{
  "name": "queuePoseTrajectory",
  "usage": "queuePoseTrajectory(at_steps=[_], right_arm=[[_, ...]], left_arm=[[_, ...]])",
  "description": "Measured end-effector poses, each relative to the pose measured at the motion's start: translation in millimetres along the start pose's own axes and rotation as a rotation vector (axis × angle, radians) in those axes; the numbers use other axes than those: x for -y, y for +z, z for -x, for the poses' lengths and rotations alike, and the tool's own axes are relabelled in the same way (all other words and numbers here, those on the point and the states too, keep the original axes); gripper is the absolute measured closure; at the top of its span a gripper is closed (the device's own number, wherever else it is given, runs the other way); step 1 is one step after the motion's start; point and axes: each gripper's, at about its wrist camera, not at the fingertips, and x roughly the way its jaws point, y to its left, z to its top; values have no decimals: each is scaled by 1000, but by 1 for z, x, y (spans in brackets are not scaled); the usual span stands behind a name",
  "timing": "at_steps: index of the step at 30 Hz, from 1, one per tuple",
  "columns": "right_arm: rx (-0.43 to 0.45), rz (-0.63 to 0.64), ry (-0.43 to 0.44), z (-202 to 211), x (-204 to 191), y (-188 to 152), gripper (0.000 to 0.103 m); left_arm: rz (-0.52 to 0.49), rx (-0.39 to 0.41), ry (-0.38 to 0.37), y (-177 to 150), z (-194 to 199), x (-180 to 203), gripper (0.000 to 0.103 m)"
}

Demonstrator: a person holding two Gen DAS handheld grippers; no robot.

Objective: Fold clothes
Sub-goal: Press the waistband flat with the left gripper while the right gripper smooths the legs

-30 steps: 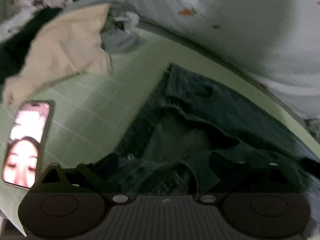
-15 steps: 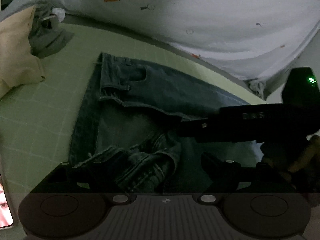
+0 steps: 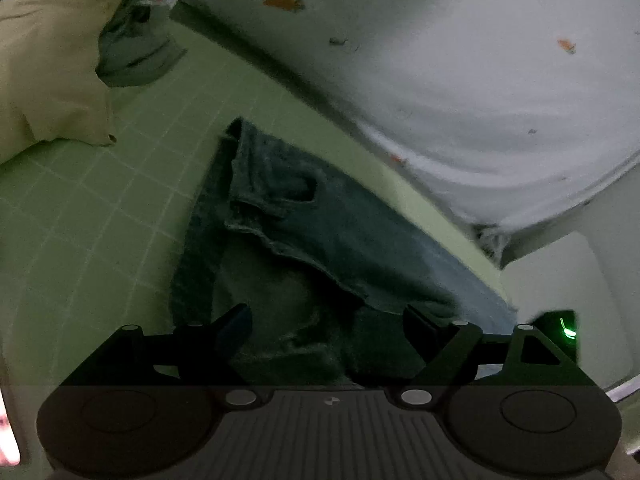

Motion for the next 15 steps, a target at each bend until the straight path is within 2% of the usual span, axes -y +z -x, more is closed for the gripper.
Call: queuePoseTrajectory(at_steps=[3, 6, 8, 12, 13, 15], right_arm=[[6, -25, 20, -7, 0, 1, 78], [15, -36, 29, -1, 6, -2, 78], [21, -40, 32, 3, 9, -4, 78], [29, -57, 43, 5, 14, -5, 78], [30, -63, 47, 6, 15, -5, 78], [35, -77, 56, 7, 17, -6, 77]], left_arm=[[-73, -94, 4, 3, -26, 4, 19], [-130, -142, 6, 3, -43, 10, 19], [-172, -161, 1, 2, -49, 14, 25], [-231, -175, 13, 0, -52, 20, 52], [-247, -176, 19, 0, -51, 21, 55], [-292, -185, 46, 0, -48, 26, 55]])
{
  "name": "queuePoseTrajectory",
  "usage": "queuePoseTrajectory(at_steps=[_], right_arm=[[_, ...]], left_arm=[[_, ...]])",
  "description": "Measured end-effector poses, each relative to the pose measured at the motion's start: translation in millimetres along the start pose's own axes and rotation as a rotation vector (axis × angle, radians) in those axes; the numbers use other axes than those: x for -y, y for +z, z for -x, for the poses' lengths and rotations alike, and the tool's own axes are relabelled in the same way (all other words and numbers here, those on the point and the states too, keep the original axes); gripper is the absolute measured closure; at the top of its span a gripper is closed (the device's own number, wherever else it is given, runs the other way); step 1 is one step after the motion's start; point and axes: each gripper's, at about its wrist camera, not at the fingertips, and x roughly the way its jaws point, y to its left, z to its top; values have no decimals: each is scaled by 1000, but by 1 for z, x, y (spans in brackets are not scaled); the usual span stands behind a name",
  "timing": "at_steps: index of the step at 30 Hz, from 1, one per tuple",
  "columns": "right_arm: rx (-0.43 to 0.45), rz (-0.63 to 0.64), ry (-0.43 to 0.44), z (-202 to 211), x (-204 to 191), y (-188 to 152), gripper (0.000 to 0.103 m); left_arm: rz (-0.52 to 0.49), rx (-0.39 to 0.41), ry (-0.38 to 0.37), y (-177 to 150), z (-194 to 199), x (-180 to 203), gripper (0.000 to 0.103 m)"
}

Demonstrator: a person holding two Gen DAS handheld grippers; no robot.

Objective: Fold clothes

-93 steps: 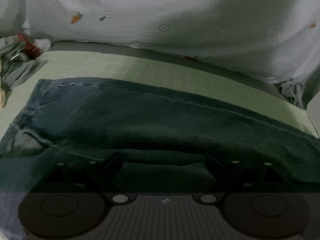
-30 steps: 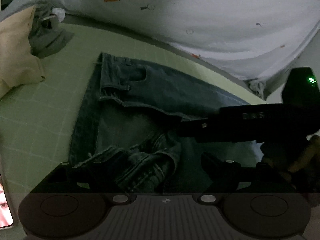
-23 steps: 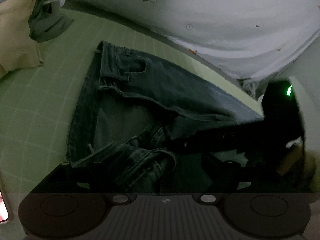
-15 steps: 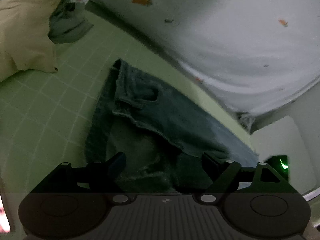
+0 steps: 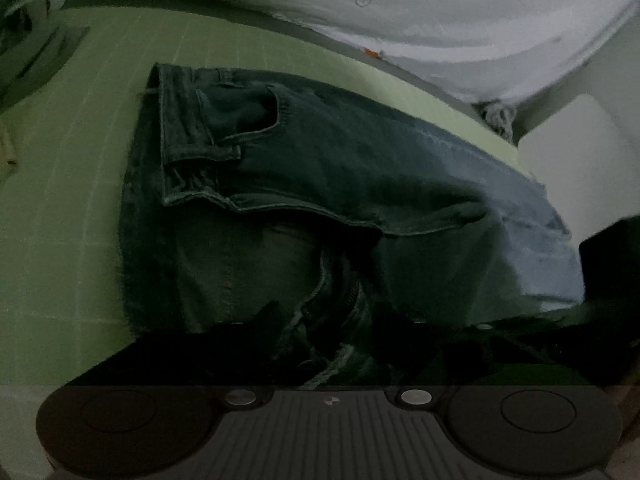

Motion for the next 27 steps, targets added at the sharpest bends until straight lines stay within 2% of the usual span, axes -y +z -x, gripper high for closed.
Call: queuePoseTrajectory(at_steps=[6, 15, 17, 19, 21, 27], right_arm=[[9, 6, -10, -2, -3, 1, 77], [27, 8, -15, -2, 0, 3, 77], [29, 6, -13, -2, 1, 3, 77], [31, -3, -5, -2, 3, 3, 76], [32, -15, 2, -2, 4, 3, 74], [34, 37, -24, 0, -11, 5, 73]], left_arm=[[-55, -2, 47, -4, 8, 8, 56], [-57, -19, 124, -4, -8, 16, 55], [-67, -7, 131, -9, -9, 19, 59], [-85, 6, 130, -11, -7, 22, 80], [-90, 14, 149, -11, -4, 23, 92], [-90, 23, 178, -10, 5, 22, 95]])
